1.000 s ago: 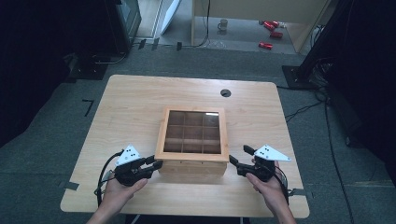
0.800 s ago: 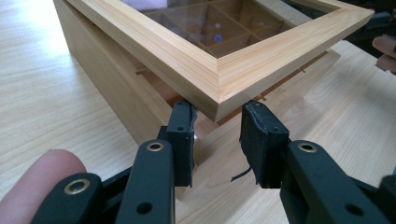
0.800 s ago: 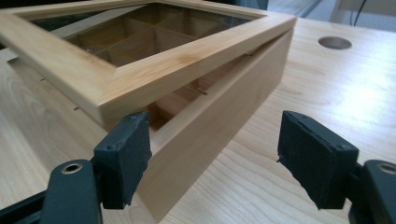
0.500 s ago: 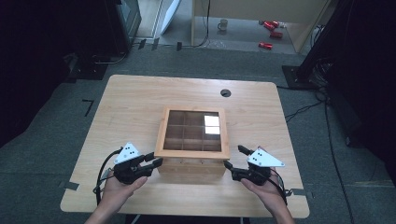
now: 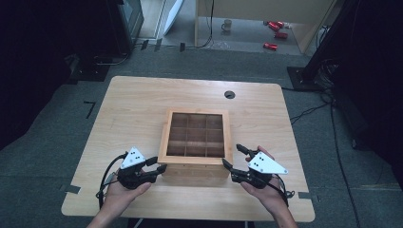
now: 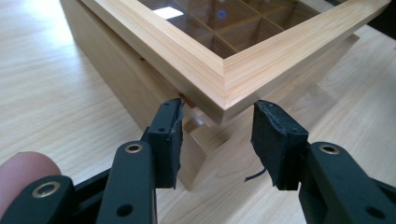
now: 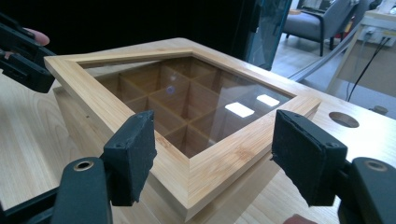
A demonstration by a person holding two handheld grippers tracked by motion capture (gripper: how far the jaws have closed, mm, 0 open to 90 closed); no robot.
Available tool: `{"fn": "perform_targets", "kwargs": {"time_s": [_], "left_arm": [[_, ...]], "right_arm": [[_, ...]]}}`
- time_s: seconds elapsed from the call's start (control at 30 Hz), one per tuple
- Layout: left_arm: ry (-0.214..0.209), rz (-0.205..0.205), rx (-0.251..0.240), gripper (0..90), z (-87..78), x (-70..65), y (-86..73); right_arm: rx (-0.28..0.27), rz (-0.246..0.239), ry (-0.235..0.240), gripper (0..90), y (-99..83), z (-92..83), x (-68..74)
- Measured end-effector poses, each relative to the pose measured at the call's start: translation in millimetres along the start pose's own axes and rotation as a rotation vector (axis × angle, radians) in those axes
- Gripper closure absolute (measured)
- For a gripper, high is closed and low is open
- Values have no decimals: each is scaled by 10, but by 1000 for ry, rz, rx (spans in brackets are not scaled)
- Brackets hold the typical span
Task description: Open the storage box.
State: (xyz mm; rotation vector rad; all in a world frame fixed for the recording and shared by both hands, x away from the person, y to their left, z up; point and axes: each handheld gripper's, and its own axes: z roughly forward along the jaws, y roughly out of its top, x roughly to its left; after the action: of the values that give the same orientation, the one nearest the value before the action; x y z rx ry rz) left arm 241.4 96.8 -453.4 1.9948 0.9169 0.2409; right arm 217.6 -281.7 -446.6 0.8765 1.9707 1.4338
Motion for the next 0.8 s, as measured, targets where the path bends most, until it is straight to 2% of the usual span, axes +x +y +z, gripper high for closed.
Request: {"fn": "perform_targets", "kwargs": {"time_s": [0.07, 0.13, 0.17, 0.2, 0.23, 0.3, 0.33, 0.37, 0.57, 0.8], "left_arm": [[-8, 9, -6, 558, 12, -20, 15], [-1, 9, -4, 560, 30, -29, 20], [-18, -10, -19, 560, 26, -14, 27], [-18, -10, -19, 560, 26, -14, 27], [-18, -14, -32, 560, 11, -16, 42], [-13, -12, -36, 560, 4, -24, 52], [-13, -12, -36, 560, 4, -24, 52], [-13, -12, -35, 560, 6, -23, 50], [-14, -14, -40, 558, -2, -20, 57], [-18, -24, -55, 553, -26, -6, 71]], "right_arm": [[19, 6, 15, 306, -44, 15, -15], [26, 25, 56, 284, -101, -5, -37], [49, 6, 58, 278, -121, -10, -39], [49, 6, 58, 278, -121, -10, -39], [90, -22, 59, 260, -187, -13, -43], [110, -32, 54, 254, -226, 4, -39], [110, -32, 54, 254, -226, 4, -39], [108, -52, 32, 254, -222, 38, -20], [79, -96, 22, 247, -153, 120, 68], [60, -130, -5, 254, -137, 142, 84]]}}
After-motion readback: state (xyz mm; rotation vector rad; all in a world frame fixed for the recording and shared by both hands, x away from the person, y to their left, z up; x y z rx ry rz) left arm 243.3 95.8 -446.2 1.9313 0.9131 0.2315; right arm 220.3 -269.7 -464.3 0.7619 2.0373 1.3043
